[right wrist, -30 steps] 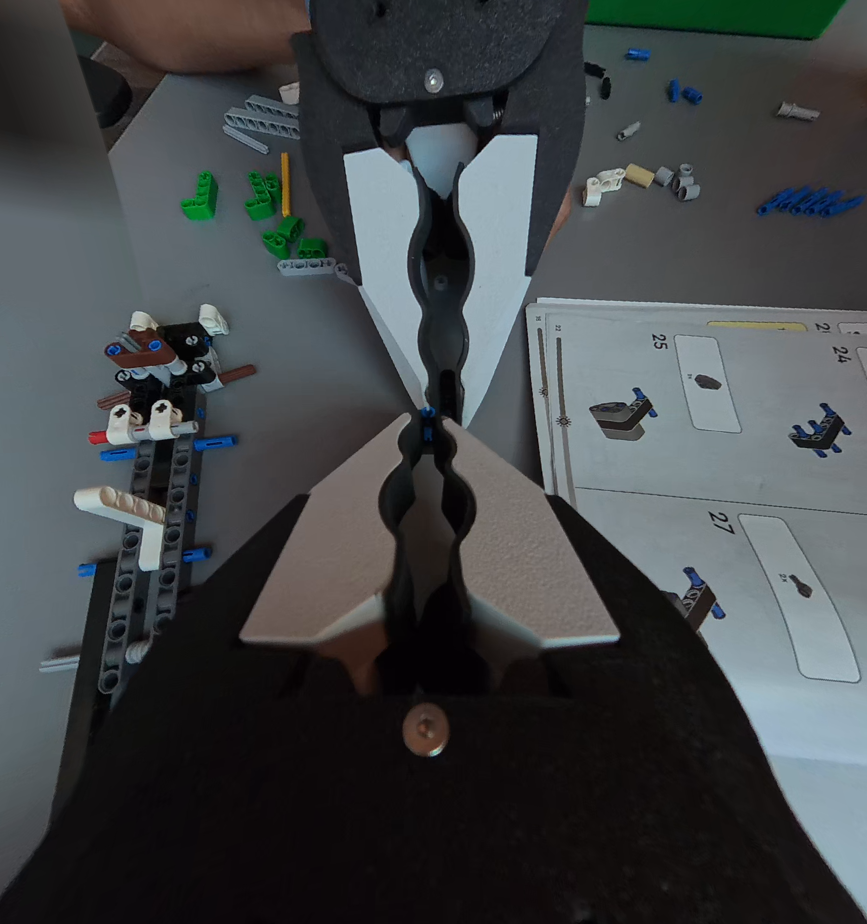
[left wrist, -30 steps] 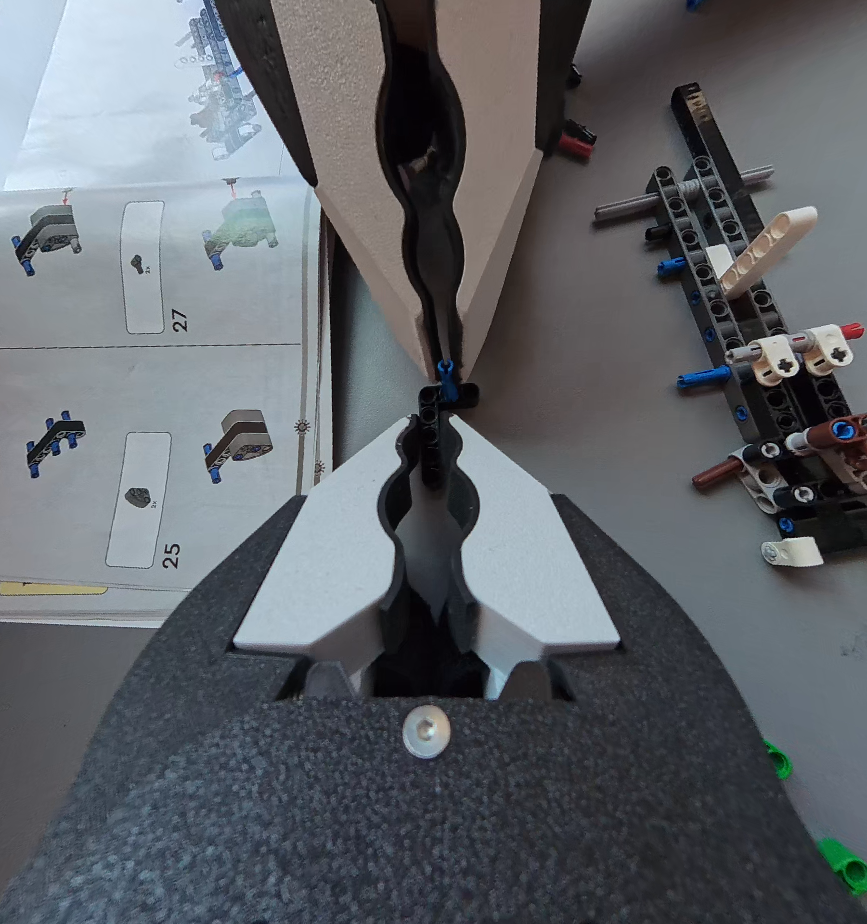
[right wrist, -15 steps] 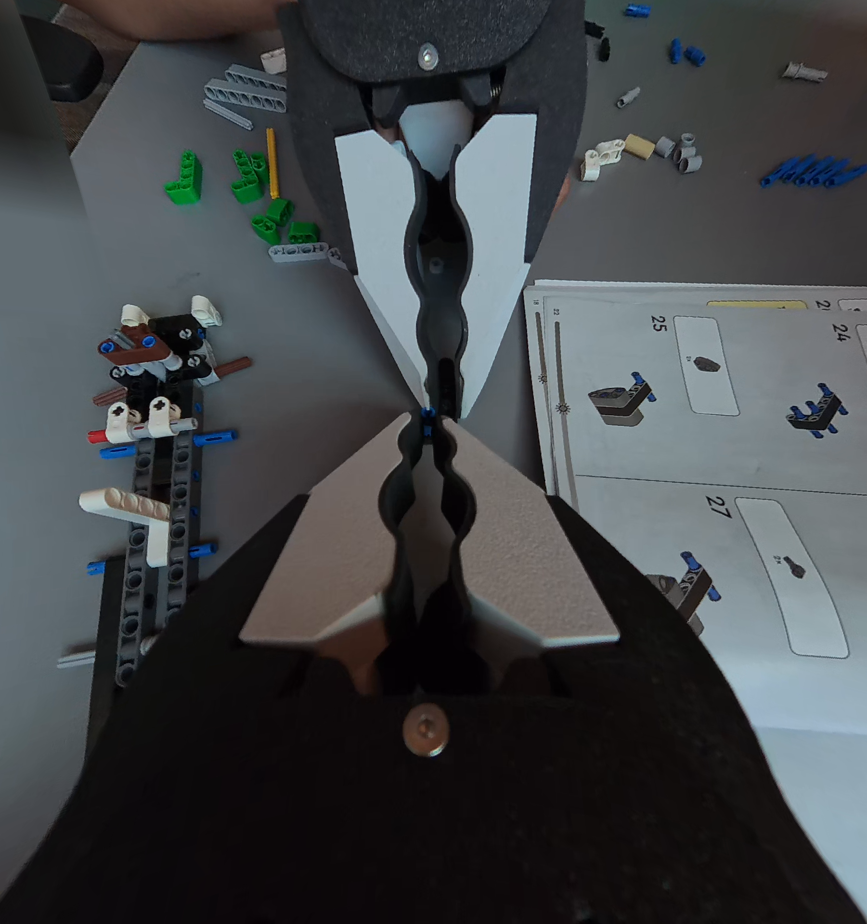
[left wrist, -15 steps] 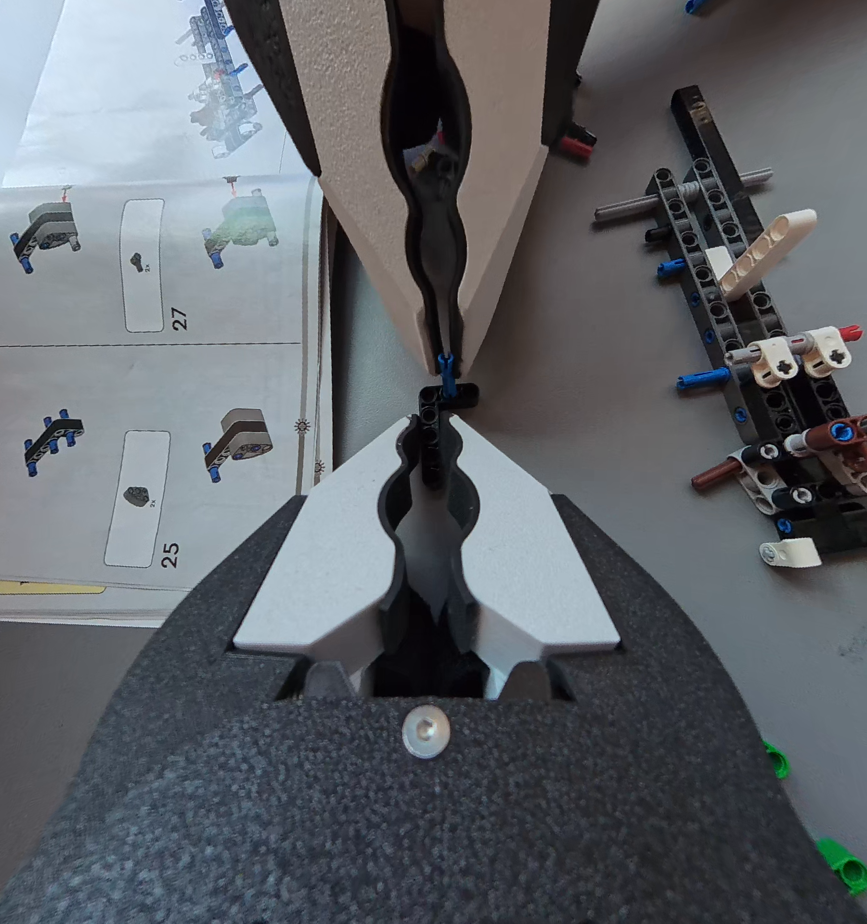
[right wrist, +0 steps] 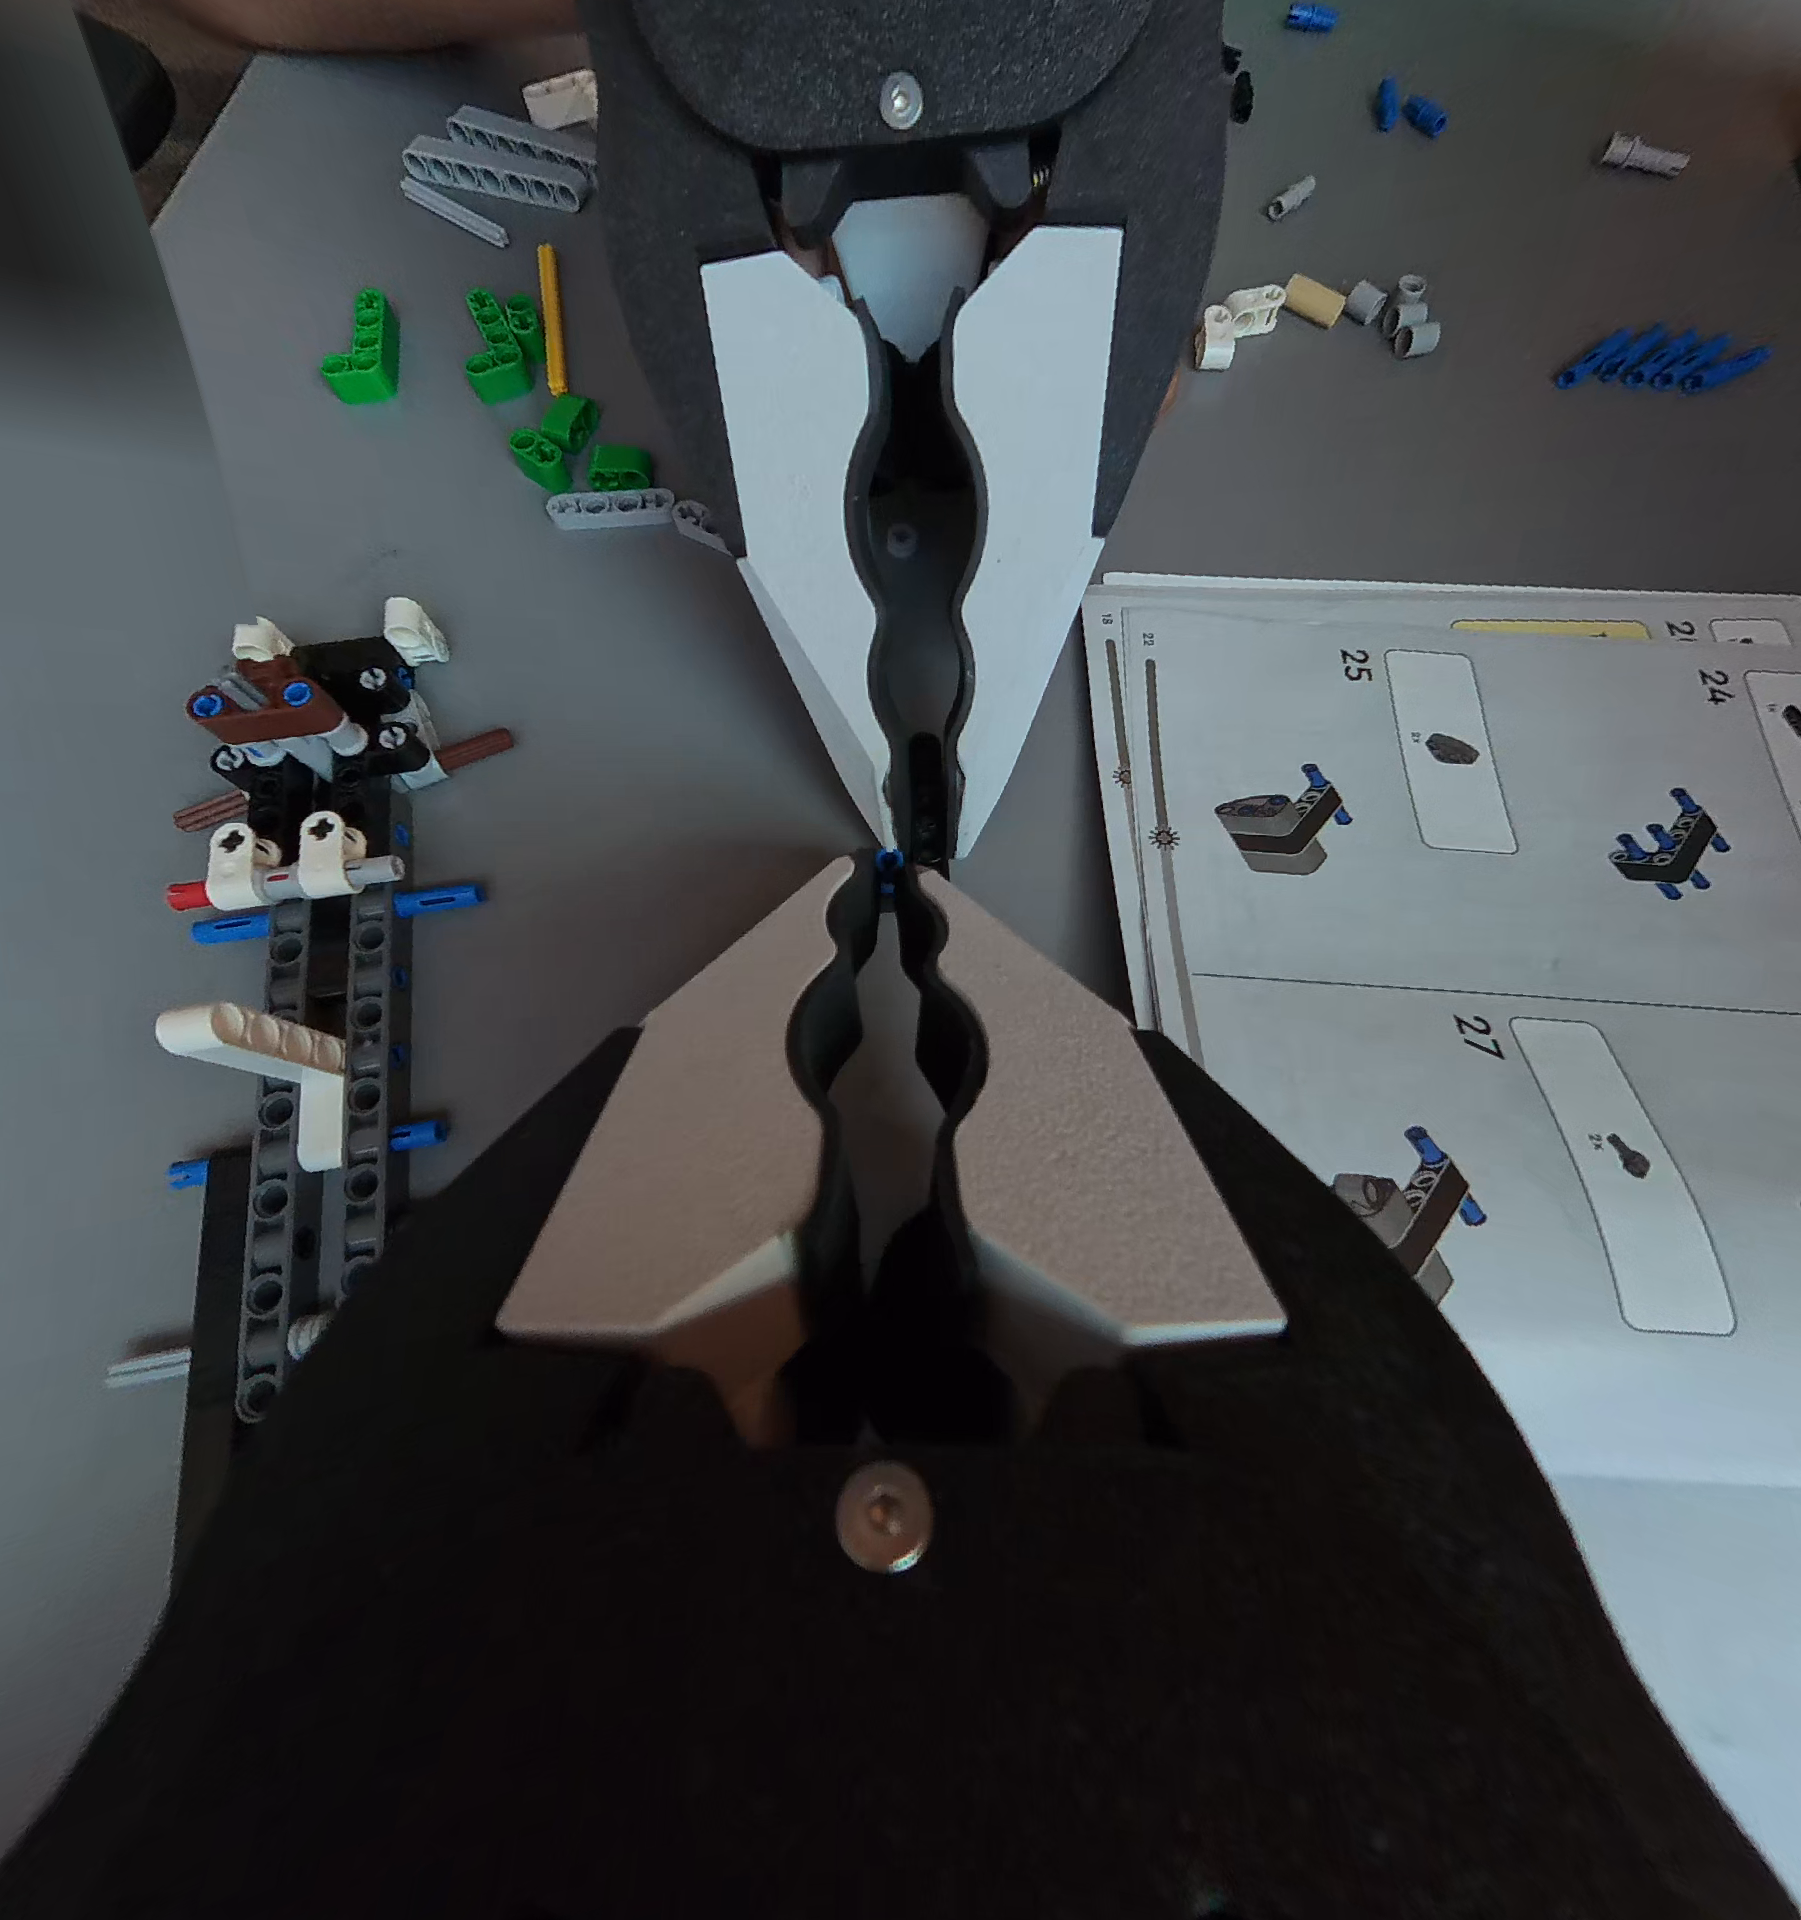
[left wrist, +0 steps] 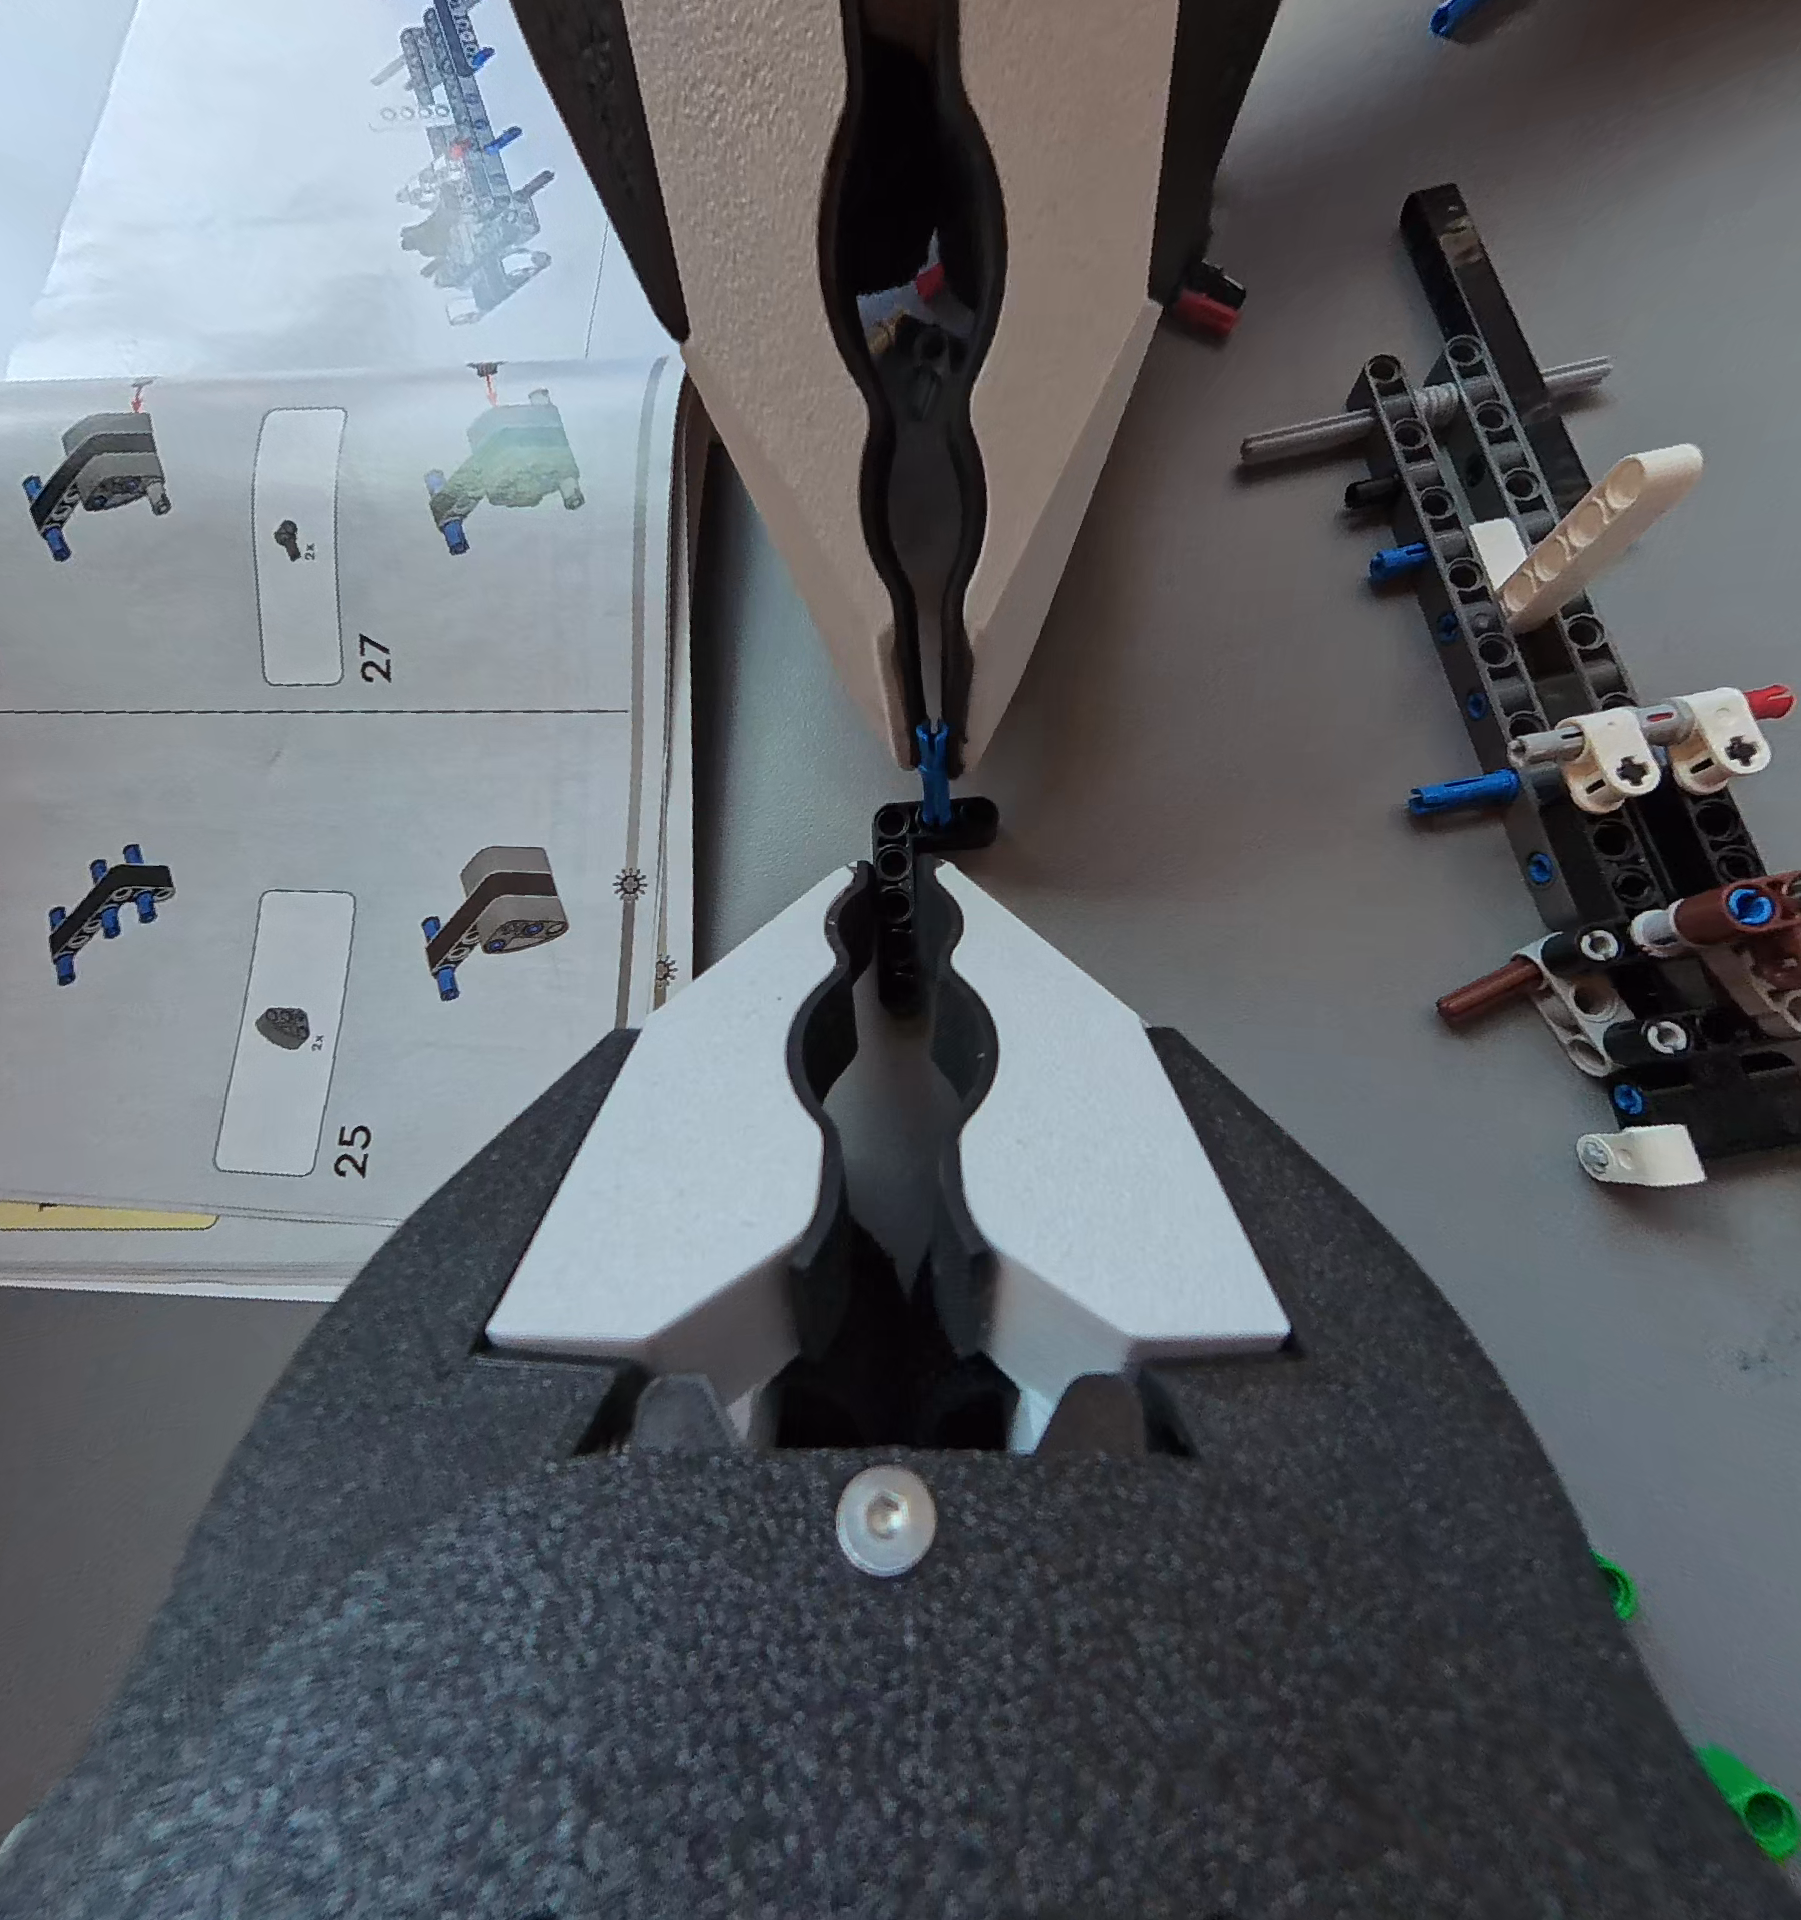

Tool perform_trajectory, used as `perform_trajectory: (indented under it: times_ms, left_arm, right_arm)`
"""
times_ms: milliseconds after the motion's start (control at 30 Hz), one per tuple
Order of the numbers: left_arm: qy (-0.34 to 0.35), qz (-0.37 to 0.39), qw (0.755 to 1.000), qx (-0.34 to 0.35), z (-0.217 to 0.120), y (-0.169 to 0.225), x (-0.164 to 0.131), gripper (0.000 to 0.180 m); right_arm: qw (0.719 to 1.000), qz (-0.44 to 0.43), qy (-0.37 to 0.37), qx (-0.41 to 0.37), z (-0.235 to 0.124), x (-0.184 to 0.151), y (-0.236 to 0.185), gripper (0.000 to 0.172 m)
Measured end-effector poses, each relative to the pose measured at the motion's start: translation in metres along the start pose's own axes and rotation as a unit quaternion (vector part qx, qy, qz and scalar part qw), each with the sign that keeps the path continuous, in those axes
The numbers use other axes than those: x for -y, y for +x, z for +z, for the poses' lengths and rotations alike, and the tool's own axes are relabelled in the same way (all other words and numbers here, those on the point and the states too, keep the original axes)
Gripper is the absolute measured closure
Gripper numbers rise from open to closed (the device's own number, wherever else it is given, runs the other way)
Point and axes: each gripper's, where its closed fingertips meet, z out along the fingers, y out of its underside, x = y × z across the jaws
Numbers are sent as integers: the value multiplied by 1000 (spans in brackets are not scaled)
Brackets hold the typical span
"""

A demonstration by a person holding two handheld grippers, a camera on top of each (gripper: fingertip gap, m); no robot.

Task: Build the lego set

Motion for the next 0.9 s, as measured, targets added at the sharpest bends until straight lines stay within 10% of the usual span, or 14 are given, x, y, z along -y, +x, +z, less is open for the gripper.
perform_trajectory:
  times_ms: [33,900]
  left_arm:
    - [0,1,1000,1,0,0,0,174]
    - [2,14,1000,-16,1,2,1,174]
  right_arm:
    - [1000,2,8,1,0,1,0,169]
    - [999,-20,-43,15,7,-4,-2,169]
